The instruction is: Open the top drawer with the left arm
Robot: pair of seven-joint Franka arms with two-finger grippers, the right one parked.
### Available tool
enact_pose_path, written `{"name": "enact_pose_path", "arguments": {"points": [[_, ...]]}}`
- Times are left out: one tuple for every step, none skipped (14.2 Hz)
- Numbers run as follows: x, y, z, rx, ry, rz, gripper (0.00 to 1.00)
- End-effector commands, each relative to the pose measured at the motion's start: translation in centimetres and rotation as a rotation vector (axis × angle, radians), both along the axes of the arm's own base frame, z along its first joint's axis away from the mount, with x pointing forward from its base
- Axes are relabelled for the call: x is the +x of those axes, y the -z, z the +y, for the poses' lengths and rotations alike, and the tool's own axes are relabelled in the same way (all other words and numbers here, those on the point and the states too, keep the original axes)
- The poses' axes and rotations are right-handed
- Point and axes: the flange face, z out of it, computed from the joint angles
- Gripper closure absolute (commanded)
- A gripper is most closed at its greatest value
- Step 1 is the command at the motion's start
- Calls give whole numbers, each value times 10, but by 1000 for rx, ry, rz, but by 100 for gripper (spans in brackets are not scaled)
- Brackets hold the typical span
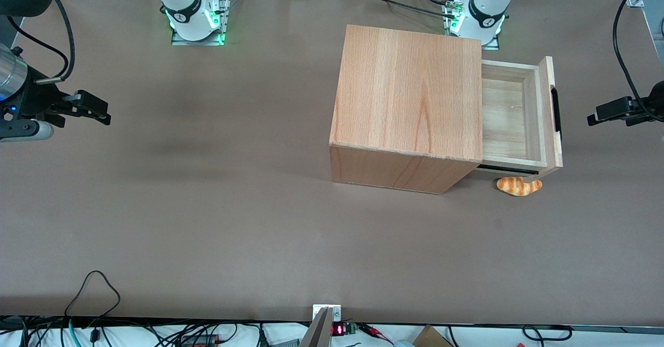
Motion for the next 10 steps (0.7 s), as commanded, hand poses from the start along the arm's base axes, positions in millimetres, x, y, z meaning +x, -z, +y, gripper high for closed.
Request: {"name": "enact_pose_path", "arguments": {"points": [[-4,-18,-28,49,30,-6,0],[-5,-23,-38,52,41,-15,0],[-7,-29,-45,56,52,-25,0],[-10,-35,-49,60,56,-36,0],[-14,-43,-53,65,61,-48,0],[-16,-45,-58,65,69,-45,0],[-17,-47,-64,65,79,-43,0],[-22,-54,-67,66,83,-53,0],[-26,-60,-71,67,91,-62,0],[-32,-69,-72,70,89,-75,0]]}}
